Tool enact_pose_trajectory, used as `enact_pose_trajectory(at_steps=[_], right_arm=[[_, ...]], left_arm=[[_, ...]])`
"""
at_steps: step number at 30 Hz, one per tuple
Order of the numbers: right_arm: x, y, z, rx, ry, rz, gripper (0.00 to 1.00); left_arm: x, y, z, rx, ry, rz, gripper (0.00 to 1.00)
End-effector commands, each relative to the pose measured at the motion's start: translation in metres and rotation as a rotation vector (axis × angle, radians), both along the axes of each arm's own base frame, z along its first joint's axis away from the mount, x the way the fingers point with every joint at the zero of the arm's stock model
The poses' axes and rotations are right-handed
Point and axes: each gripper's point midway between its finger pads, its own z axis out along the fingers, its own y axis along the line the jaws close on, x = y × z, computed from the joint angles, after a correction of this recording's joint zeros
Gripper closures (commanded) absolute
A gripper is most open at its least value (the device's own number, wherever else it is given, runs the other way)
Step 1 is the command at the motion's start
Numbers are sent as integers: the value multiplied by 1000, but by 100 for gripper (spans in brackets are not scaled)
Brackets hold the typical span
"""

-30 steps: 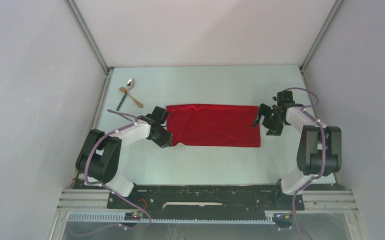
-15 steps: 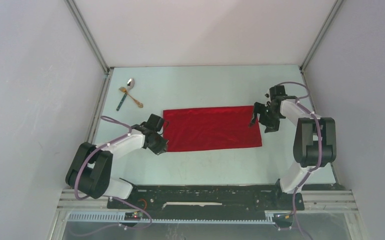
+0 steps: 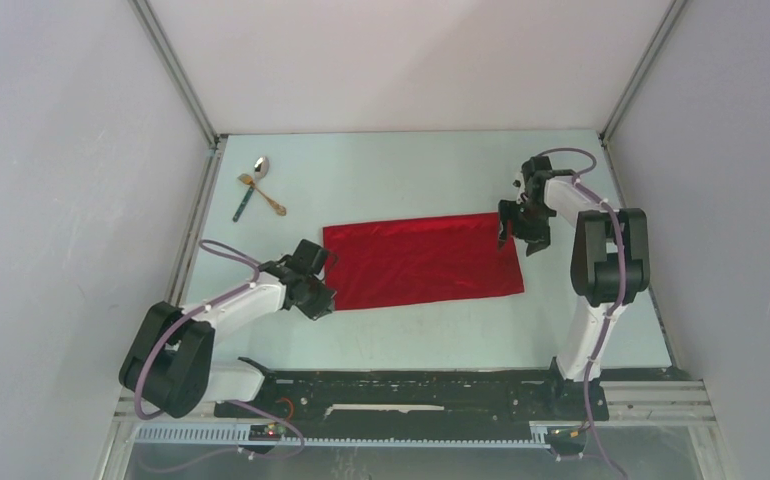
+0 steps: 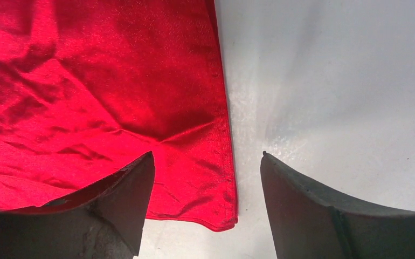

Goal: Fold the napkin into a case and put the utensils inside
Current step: Move the rectangle-folded napkin to the center of the board, then smooth out the rectangle-folded napkin at the center of the board.

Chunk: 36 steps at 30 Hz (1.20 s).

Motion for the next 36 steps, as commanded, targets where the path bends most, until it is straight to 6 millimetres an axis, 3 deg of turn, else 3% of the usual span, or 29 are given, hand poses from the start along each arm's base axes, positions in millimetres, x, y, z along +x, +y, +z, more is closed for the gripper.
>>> enact_pose_trajectory(at_steps=[1, 7, 9, 12, 18, 21, 24, 26, 30, 33, 36], right_arm=[[0, -2, 1, -36, 33, 50, 21], [2, 4, -1, -27, 27, 60, 20], [0, 3, -2, -38, 35, 61, 20], [0, 7, -2, -15, 28, 61, 19], [3, 12, 2, 5, 10, 61, 20], [6, 14, 11, 11, -24, 45, 20], [16, 19, 26, 63, -95, 2, 18], [30, 26, 40, 153, -161, -46, 15], [52, 53, 74, 354, -289, -98, 11], [68, 78, 86, 466, -344, -93, 9], [85, 103, 90, 591, -372, -75, 8]], left_arm=[[-37, 20, -19, 92, 123, -5, 98], [-20, 7, -14, 85, 130, -72, 89], [-19, 9, -12, 96, 125, -88, 77], [-19, 18, -1, 127, 91, -84, 44], [-18, 34, 32, 131, 11, -113, 16], [3, 24, 60, 88, -110, -229, 14], [29, -25, 94, -150, -266, -428, 8], [51, -43, 107, -231, -330, -495, 0], [92, -63, 118, -319, -412, -510, 0], [125, -70, 118, -398, -462, -453, 0], [154, -64, 109, -432, -480, -362, 0]])
